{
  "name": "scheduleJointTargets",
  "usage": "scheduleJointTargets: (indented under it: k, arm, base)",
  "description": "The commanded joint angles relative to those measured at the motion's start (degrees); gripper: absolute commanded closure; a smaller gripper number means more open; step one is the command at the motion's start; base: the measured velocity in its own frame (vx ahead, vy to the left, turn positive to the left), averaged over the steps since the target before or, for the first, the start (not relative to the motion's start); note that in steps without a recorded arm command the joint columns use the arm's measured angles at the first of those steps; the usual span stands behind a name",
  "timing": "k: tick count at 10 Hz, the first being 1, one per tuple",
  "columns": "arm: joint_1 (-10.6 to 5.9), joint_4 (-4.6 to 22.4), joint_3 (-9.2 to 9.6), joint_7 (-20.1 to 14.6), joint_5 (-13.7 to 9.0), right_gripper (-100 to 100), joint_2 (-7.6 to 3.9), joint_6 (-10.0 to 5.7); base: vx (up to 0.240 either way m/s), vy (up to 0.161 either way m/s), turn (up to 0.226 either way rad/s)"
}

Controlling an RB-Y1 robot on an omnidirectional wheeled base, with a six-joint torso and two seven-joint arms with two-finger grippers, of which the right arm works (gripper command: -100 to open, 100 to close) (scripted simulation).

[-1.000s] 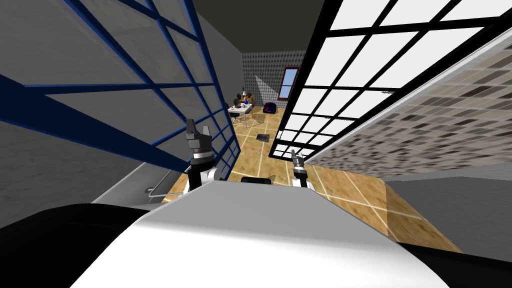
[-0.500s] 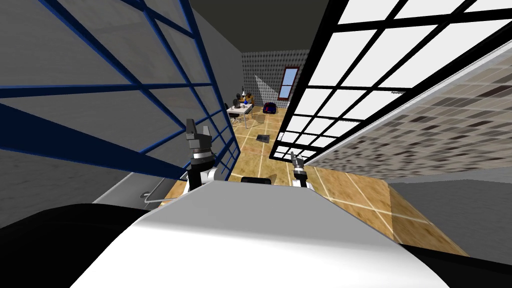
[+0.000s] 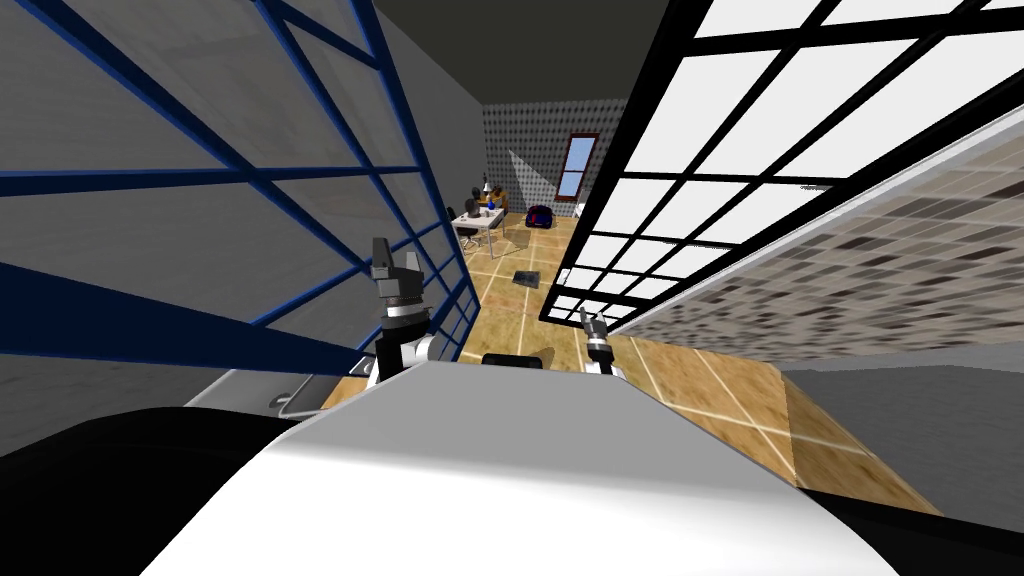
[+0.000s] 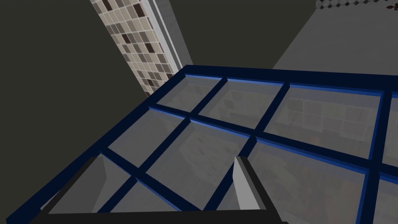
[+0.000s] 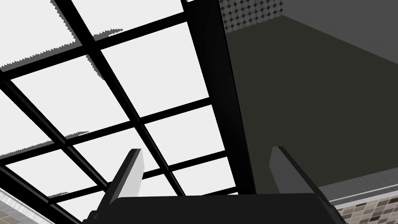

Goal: Pull the door open

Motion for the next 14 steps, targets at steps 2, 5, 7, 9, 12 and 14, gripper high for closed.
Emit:
scheduleJointTargets:
  k: [2, 5, 7, 9, 12, 14]
  arm:
    - [-1.16, 3.2, -0.95, 2.3, 1.0, -100, -0.26, -0.84]
    - [-2.23, 6.6, -1.98, 4.8, 2.0, -100, -0.46, -1.85]
    - [-2.89, 8.8, -2.62, 6.3, 2.7, -100, -0.57, -2.48]
    - [-3.82, 11.7, -3.50, 8.4, 3.6, -100, -0.72, -3.35]
    - [-4.67, 14.5, -4.31, 10.3, 4.5, -100, -0.85, -4.14]
    - [-5.40, 16.8, -5.02, 12.0, 5.2, -100, -0.95, -4.84]
  base:
    - [0.107, 0.022, -0.007]
    - [0.094, 0.023, -0.009]
    - [0.097, 0.016, -0.007]
    - [0.119, 0.026, -0.010]
    - [0.128, 0.026, -0.008]
    - [0.092, 0.003, -0.006]
